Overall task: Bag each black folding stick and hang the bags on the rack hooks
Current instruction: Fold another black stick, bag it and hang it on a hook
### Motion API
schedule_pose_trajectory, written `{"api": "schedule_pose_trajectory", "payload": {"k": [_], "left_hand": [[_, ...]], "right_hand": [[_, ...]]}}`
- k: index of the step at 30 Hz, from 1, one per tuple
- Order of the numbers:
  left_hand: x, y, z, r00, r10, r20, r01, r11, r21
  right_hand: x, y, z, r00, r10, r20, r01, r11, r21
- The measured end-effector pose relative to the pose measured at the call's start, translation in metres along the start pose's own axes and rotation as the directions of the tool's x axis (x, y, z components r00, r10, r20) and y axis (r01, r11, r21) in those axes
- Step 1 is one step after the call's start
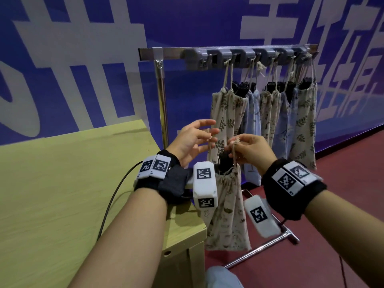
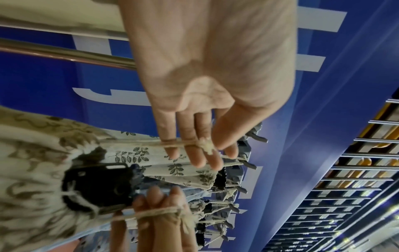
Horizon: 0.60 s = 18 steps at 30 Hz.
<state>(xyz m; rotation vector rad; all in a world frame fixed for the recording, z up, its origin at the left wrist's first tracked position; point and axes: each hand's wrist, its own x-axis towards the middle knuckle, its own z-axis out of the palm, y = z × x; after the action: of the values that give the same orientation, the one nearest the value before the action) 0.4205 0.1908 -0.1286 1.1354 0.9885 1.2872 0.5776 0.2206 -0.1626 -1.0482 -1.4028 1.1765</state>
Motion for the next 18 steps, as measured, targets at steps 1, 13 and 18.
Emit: {"api": "schedule_pose_trajectory", "payload": {"k": [1, 13, 18], "left_hand": [[0.001, 0.0, 0.0, 1.0, 0.024, -0.003, -0.024, 1.0, -0.016], [0.002, -0.006, 0.004, 0.997, 0.071, -0.02, -0.064, 0.966, 0.251], [0.004, -0.01, -0.003, 0.99, 0.112, -0.085, -0.09, 0.968, 0.232]], "right_hand": [[0.001, 0.0, 0.0, 0.999, -0.041, -0.03, 0.041, 0.999, -0.003], [0.014, 0.018, 0.003, 0.959, -0.204, -0.198, 0.173, 0.971, -0.163], [0.014, 0.017, 0.002, 0.981, -0.099, -0.169, 0.092, 0.995, -0.048]]}}
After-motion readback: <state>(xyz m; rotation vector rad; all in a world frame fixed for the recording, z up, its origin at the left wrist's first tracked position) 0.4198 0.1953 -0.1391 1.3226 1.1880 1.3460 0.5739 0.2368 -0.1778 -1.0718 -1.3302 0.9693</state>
